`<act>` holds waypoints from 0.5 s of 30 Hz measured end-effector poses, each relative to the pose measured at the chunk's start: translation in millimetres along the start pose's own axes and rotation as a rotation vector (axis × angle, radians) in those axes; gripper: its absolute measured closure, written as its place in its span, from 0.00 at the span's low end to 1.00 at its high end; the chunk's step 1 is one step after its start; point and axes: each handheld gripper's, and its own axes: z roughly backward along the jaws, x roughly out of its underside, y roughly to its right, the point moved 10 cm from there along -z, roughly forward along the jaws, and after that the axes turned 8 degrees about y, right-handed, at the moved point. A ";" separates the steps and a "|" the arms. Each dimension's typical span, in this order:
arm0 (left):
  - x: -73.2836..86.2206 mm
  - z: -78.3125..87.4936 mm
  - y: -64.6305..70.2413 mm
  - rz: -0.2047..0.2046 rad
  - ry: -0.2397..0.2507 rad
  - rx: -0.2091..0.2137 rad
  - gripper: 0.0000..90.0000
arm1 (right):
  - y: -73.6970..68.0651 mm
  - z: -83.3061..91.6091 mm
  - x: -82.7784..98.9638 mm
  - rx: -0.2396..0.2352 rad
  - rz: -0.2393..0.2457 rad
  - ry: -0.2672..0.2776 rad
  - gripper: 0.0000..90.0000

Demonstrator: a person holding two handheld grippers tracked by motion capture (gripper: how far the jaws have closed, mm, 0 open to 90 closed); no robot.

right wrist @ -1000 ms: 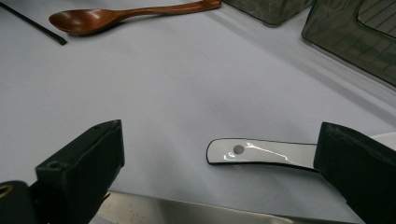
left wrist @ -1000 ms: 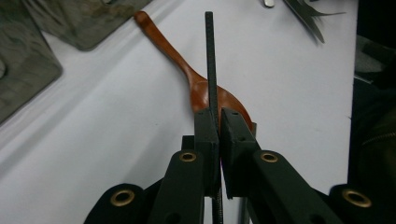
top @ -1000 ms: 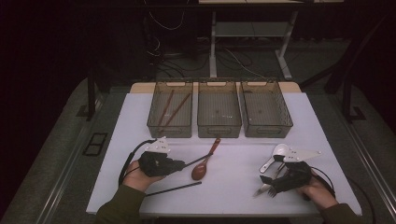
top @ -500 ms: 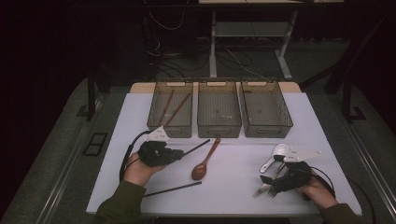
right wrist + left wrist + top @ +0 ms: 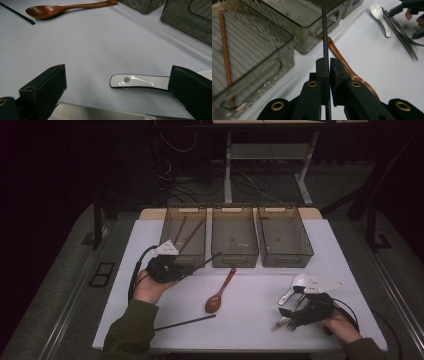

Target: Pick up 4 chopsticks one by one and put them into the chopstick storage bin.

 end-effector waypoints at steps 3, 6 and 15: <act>-7.4 -1.7 -6.2 0.003 0.004 -0.015 0.95 | -0.1 -0.1 0.1 0.000 0.000 -0.001 0.02; -14.6 -3.6 -14.4 -0.003 0.001 -0.034 0.95 | 0.3 -0.2 0.0 0.001 0.003 0.000 0.02; -34.9 -12.5 -44.6 0.025 0.014 -0.095 0.95 | 0.4 0.2 -0.1 0.001 0.001 0.002 0.02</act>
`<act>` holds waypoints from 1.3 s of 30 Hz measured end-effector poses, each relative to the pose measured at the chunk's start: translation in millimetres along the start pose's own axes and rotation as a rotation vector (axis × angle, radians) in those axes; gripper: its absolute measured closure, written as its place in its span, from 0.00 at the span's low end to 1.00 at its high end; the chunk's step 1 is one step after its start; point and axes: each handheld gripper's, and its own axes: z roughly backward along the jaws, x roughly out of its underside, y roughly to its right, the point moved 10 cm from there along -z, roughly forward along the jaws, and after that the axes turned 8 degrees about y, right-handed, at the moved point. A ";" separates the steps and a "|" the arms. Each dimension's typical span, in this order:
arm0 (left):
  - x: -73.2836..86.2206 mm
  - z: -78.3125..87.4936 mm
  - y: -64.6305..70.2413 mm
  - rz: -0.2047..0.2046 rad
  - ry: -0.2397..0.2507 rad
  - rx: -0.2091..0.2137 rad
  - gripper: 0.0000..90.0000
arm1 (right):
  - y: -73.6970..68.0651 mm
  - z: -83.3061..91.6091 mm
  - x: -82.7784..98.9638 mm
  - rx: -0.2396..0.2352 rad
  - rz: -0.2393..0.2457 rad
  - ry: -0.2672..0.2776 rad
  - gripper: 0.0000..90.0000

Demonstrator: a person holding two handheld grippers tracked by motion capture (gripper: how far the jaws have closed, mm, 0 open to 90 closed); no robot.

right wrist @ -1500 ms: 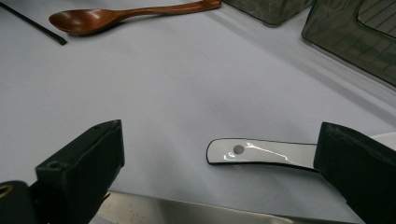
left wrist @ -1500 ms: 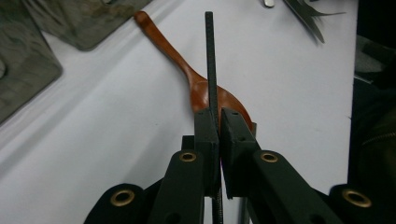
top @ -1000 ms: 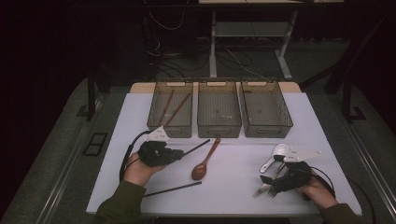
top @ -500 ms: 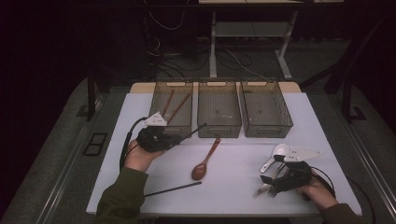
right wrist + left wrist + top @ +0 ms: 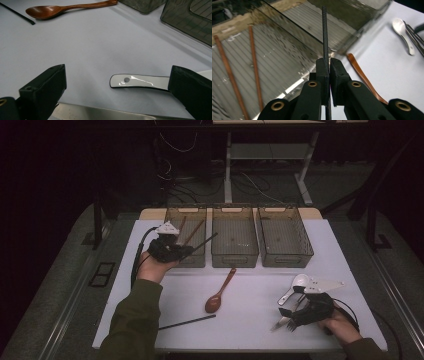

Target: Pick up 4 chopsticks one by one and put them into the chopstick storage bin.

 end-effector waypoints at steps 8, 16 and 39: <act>-18.8 -12.1 -26.4 0.012 0.003 -0.045 0.95 | -0.4 0.5 -0.4 -0.002 -0.003 0.001 0.02; -38.3 -25.1 -50.5 0.030 0.028 -0.080 0.95 | -0.6 0.6 -0.7 -0.006 -0.001 0.003 0.02; -17.3 -68.4 -117.5 0.191 -0.034 -0.284 0.94 | -0.9 1.9 -1.5 -0.011 -0.002 0.011 0.02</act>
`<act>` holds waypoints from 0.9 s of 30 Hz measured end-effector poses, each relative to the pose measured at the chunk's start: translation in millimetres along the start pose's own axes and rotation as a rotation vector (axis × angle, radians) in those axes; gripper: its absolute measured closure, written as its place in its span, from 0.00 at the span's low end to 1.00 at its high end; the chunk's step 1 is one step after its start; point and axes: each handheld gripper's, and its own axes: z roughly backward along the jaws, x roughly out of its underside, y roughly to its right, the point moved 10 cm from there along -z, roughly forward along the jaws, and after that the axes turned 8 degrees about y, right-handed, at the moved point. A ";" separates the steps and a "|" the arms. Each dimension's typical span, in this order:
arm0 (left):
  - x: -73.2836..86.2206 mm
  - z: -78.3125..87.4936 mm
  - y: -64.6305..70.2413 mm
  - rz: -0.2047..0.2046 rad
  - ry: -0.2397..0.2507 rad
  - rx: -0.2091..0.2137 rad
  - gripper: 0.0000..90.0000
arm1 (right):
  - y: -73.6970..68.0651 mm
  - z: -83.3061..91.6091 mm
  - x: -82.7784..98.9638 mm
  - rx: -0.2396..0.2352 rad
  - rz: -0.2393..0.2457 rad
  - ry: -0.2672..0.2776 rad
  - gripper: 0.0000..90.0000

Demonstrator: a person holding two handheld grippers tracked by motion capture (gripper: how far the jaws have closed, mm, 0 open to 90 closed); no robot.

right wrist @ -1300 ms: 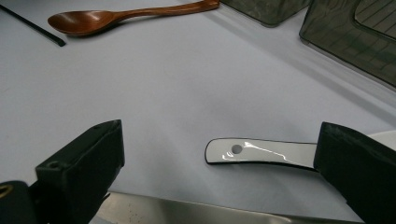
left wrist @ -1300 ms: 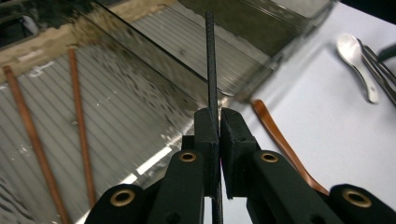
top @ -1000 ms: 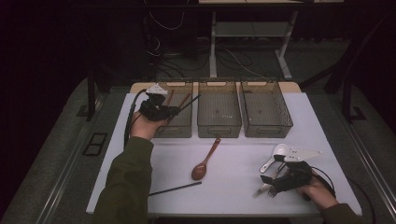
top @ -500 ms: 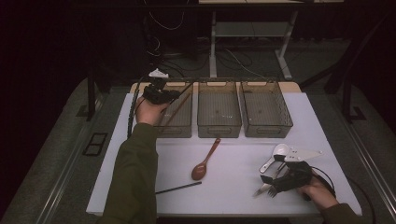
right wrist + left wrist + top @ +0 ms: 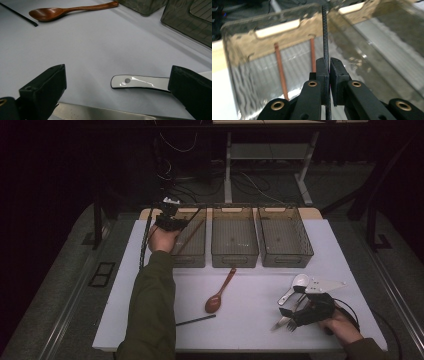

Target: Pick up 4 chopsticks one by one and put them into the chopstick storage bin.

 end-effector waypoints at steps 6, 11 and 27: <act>1.4 1.0 -0.2 0.006 -0.004 -0.005 0.67 | -0.5 0.1 0.2 0.000 0.002 -0.002 0.02; -0.3 8.6 9.8 -0.009 0.015 0.042 0.58 | -0.2 -0.5 0.4 0.001 0.006 -0.003 0.02; 32.0 59.1 60.7 -0.139 0.036 0.223 0.43 | -0.2 -0.9 0.5 0.006 0.005 -0.005 0.02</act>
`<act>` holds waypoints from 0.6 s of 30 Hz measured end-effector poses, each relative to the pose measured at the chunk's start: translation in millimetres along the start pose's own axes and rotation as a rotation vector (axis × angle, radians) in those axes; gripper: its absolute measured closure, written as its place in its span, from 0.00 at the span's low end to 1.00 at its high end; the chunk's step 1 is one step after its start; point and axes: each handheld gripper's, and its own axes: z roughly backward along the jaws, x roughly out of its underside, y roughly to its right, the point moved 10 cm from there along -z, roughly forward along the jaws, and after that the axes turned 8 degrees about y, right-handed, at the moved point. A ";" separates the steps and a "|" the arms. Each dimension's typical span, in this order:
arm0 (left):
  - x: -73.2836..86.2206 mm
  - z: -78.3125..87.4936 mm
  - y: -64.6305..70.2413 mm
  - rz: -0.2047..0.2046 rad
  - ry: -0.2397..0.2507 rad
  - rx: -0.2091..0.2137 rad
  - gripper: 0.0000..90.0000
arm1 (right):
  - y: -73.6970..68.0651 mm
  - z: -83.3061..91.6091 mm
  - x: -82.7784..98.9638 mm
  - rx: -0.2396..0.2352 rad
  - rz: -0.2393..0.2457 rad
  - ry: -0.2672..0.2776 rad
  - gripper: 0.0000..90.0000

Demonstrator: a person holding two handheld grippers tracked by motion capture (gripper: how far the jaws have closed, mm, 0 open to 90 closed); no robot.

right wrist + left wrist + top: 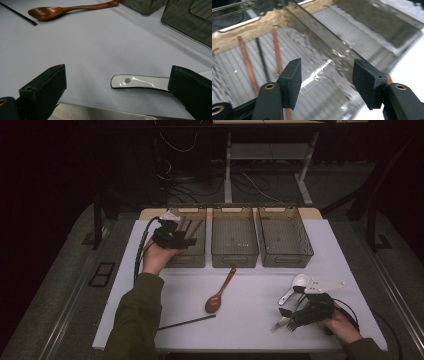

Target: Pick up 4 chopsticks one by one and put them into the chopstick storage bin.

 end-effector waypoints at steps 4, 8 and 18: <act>11.1 12.5 16.1 -0.023 0.002 0.032 0.40 | -0.2 -0.1 0.1 -0.001 0.001 0.000 0.02; 23.6 24.4 30.2 -0.045 -0.002 0.057 0.36 | -0.4 0.0 0.1 -0.001 0.001 -0.001 0.02; 57.6 47.6 64.3 -0.064 -0.005 0.139 0.30 | 0.0 0.1 0.1 0.002 0.000 -0.001 0.02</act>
